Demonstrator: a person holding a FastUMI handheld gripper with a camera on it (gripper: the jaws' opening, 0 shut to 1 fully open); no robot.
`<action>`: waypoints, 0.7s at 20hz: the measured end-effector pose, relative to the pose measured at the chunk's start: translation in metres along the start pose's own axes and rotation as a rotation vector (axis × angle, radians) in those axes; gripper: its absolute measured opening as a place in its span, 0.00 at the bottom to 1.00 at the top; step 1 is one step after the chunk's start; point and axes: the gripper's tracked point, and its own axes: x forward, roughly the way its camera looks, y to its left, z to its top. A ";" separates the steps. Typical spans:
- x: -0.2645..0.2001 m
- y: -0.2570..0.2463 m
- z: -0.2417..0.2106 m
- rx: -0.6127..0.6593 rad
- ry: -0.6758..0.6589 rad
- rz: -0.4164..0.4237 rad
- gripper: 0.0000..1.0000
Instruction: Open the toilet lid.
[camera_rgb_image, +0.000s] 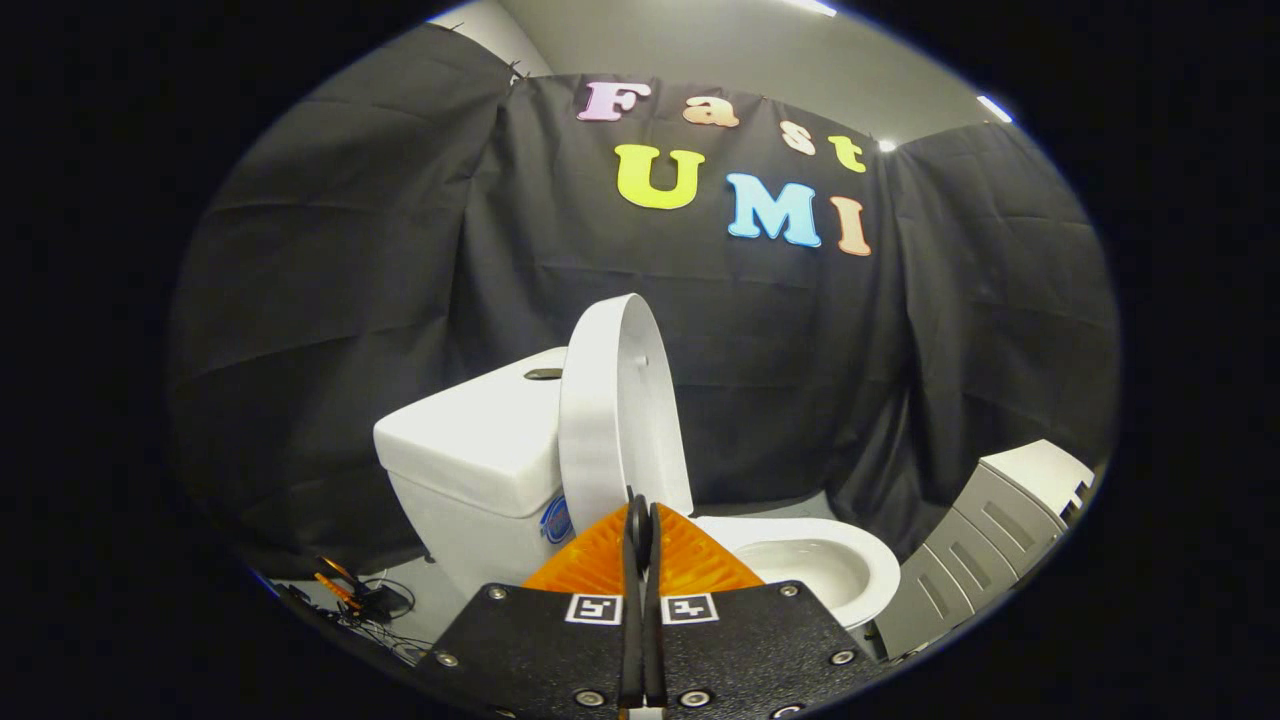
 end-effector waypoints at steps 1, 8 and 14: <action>0.002 0.000 0.000 -0.004 -0.003 0.000 0.00; 0.002 -0.001 -0.002 0.003 0.008 0.001 0.00; -0.002 0.021 -0.002 0.139 0.055 0.182 0.39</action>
